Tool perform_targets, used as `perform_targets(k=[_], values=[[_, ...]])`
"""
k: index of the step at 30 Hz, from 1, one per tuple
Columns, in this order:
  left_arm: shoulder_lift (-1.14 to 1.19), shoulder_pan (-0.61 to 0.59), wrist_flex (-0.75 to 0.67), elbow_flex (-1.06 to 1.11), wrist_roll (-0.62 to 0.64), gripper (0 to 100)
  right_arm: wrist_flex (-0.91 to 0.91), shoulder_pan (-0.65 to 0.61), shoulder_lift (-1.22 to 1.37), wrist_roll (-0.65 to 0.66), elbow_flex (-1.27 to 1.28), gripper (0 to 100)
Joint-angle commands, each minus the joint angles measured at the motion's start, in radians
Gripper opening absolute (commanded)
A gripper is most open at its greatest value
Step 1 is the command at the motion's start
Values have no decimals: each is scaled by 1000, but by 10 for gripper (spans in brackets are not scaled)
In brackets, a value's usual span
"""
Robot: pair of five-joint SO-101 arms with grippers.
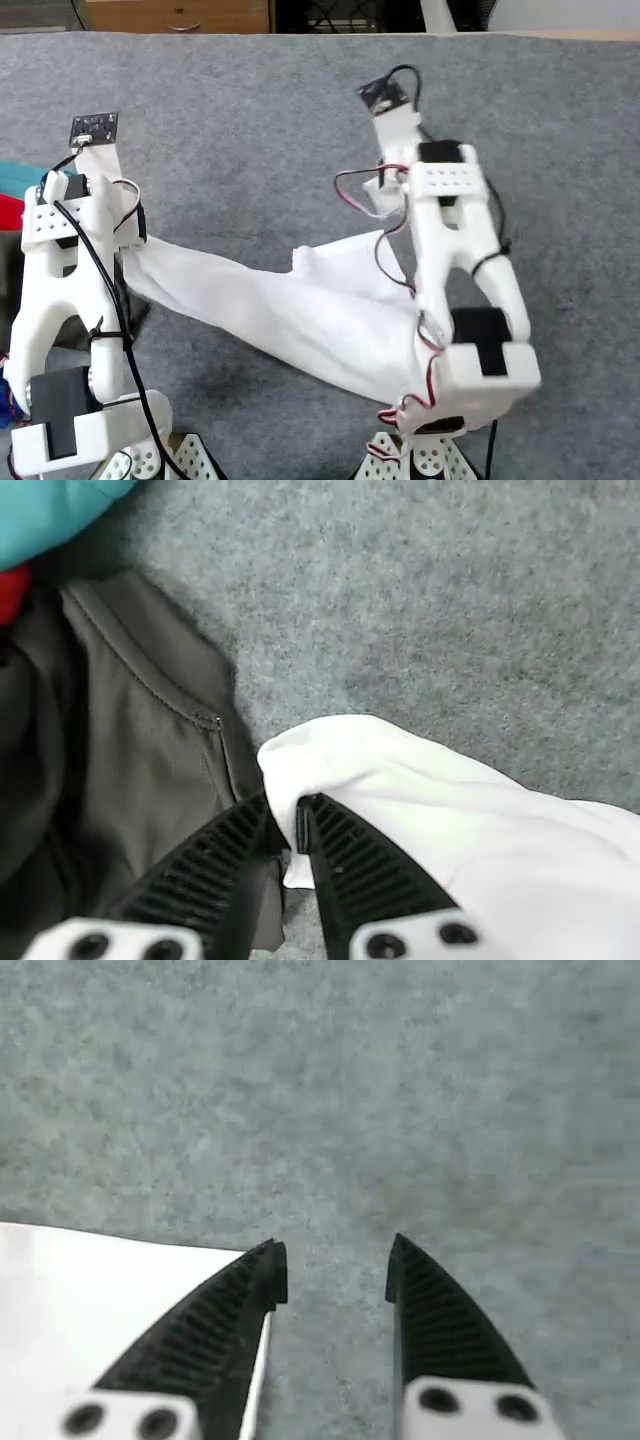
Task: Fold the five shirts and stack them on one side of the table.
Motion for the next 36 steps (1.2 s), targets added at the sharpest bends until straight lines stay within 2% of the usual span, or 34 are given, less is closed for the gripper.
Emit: perform_targets(k=[1, 7, 25, 36], values=[[-37, -19, 5, 8, 5, 29, -18, -40, 58, -57, -30, 160], [-37, -38, -35, 30, 5, 29, 41, -37, 74, -97, -33, 162], [-37, -39, -38, 30, 5, 29, 14, -34, 203, -63, -44, 162], [-37, -39, -37, 30, 5, 29, 98, -25, 31, -95, -13, 162]])
